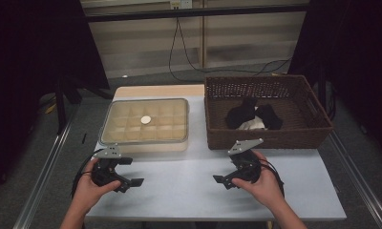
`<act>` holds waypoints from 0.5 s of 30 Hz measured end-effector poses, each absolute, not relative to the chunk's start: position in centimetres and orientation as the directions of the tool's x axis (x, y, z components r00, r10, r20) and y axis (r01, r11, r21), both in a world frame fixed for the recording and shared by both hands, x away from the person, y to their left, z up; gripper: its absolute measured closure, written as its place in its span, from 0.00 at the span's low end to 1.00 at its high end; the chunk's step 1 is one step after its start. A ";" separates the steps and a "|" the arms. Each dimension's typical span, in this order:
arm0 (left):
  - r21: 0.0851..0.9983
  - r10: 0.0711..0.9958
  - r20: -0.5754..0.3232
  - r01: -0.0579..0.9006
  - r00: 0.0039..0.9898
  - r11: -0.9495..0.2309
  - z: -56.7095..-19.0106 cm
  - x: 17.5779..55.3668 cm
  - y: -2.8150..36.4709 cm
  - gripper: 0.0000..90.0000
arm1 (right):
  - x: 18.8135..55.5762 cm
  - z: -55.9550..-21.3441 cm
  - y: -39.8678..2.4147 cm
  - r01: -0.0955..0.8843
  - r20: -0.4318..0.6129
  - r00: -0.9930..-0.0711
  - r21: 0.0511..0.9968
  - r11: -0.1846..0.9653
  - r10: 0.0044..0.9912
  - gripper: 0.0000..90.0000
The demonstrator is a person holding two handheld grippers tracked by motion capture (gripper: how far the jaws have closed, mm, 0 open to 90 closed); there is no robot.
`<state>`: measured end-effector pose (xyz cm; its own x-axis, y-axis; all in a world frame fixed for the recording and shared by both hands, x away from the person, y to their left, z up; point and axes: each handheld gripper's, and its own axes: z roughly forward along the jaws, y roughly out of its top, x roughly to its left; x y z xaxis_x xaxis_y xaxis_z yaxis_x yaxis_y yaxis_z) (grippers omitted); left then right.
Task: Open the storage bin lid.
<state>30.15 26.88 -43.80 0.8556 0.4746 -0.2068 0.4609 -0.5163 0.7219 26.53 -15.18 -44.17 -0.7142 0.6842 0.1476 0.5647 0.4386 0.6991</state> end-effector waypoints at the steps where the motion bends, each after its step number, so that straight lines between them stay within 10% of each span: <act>1: 0.721 0.478 -0.204 0.461 0.855 -0.517 -43.7 30.2 27.0 0.03 | 26.7 -44.0 -14.9 0.559 0.149 -0.718 0.705 0.436 0.680 0.02; 15: 0.735 0.540 -0.196 0.487 0.819 -0.472 -41.4 30.5 29.5 0.03 | 28.2 -42.1 -10.7 0.561 0.171 -0.713 0.720 0.407 0.680 0.07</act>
<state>30.49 29.55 -41.44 0.8187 0.5397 -0.1961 0.4871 -0.4719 0.7349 28.22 -10.65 -42.08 -0.7131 0.6798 0.1712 0.5613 0.4073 0.7205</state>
